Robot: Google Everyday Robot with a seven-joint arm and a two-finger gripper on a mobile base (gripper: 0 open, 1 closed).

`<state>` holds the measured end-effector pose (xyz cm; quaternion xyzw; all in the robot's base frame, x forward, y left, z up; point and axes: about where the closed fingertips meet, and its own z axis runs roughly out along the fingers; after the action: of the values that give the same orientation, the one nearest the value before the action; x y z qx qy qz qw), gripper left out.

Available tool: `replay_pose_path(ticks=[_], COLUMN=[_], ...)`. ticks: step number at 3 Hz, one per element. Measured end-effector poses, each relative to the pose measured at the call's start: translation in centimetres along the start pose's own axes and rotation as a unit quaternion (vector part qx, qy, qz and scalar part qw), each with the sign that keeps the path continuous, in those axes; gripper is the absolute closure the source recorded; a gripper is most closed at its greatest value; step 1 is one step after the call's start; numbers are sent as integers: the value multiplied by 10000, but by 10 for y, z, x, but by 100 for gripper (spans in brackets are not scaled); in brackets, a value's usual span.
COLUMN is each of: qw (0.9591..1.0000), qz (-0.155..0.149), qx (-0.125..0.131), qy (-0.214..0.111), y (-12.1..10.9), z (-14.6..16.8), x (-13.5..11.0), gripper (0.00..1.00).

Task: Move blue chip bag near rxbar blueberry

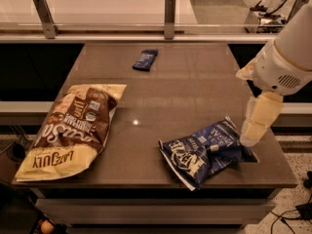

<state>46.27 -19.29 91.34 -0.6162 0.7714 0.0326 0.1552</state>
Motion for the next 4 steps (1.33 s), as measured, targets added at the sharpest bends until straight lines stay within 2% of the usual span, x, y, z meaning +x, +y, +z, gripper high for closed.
replay_pose_path(ticks=[1, 2, 3, 4], qw=[9991, 9974, 9955, 9898], qz=[-46, -50, -178, -321], qx=[-306, -550, -703, -923], qy=[-285, -453, -615, -1032], y=[14, 37, 56, 66], z=[34, 55, 68, 91], x=[-5, -11, -25, -41], gripper=[0, 0, 0, 0])
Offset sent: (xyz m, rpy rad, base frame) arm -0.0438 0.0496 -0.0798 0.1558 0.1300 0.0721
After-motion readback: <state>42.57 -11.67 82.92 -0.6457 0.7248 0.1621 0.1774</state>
